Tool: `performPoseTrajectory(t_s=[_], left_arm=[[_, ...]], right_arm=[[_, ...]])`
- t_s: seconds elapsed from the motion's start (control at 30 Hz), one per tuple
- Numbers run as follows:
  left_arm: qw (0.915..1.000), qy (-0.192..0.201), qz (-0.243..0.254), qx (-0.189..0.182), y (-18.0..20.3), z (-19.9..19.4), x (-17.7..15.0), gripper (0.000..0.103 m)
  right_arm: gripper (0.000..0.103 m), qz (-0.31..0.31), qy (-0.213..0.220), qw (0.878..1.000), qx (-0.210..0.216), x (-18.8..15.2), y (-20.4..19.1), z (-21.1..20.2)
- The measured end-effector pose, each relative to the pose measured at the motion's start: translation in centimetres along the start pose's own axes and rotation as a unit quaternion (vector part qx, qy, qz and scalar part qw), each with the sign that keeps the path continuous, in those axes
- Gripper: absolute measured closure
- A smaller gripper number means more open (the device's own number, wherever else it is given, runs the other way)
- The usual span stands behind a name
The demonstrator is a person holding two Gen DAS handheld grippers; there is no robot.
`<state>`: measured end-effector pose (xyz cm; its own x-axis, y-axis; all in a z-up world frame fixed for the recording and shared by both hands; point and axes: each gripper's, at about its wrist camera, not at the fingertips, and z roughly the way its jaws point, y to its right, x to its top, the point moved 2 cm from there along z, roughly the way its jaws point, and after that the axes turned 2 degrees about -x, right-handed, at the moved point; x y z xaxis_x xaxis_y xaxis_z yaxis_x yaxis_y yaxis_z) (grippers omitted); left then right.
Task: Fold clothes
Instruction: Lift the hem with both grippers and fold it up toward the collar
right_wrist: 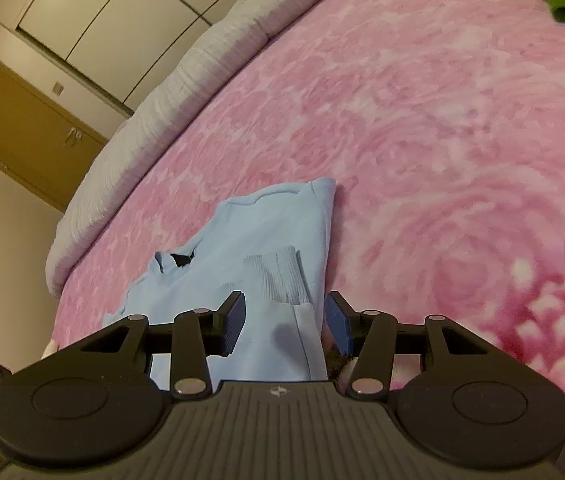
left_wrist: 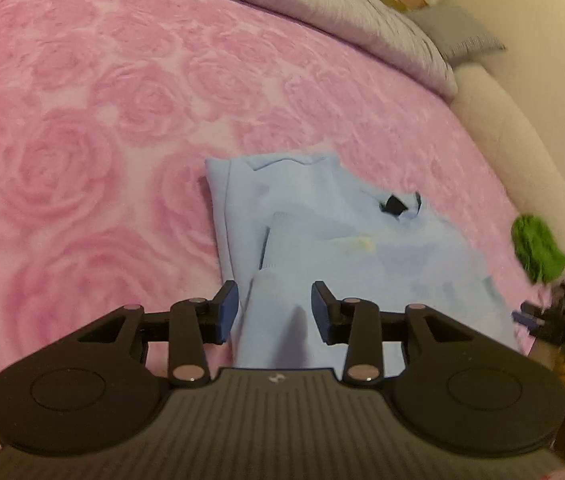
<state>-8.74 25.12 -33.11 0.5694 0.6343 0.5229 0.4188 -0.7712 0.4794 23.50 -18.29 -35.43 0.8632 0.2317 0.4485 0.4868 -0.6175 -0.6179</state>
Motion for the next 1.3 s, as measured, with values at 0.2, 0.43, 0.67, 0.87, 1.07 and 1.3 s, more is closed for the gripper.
performPoseTrajectory(t_s=[0.2,0.43,0.67,0.87,1.07,1.3], left_arm=[[0.9985,0.016,0.052,0.009,1.2,-0.4,-0.7,0.099],[0.994,0.05,0.097,0.01,2.4,-1.4,-1.2,0.102],[0.9848,0.139,0.104,0.006,3.0,-2.8,1.4,0.102],[0.98,0.179,0.087,0.008,2.4,-0.2,5.9,0.102],[0.9881,0.119,0.079,0.058,0.1,6.5,6.3,0.103],[0.9825,0.169,0.067,0.04,-0.5,5.8,7.0,0.103]], right_arm=[[0.068,-0.048,-0.033,0.998,-0.02,-1.1,-1.4,0.7],[0.096,-0.154,0.007,0.985,-0.071,-1.8,-5.3,-1.8],[0.098,-0.24,0.104,0.961,-0.091,-0.1,-9.4,-3.6],[0.098,-0.229,0.156,0.956,-0.093,3.9,-9.4,-0.7],[0.098,-0.196,0.086,0.969,-0.126,5.9,-6.6,7.5],[0.098,-0.194,0.129,0.967,-0.106,6.5,-6.5,7.4]])
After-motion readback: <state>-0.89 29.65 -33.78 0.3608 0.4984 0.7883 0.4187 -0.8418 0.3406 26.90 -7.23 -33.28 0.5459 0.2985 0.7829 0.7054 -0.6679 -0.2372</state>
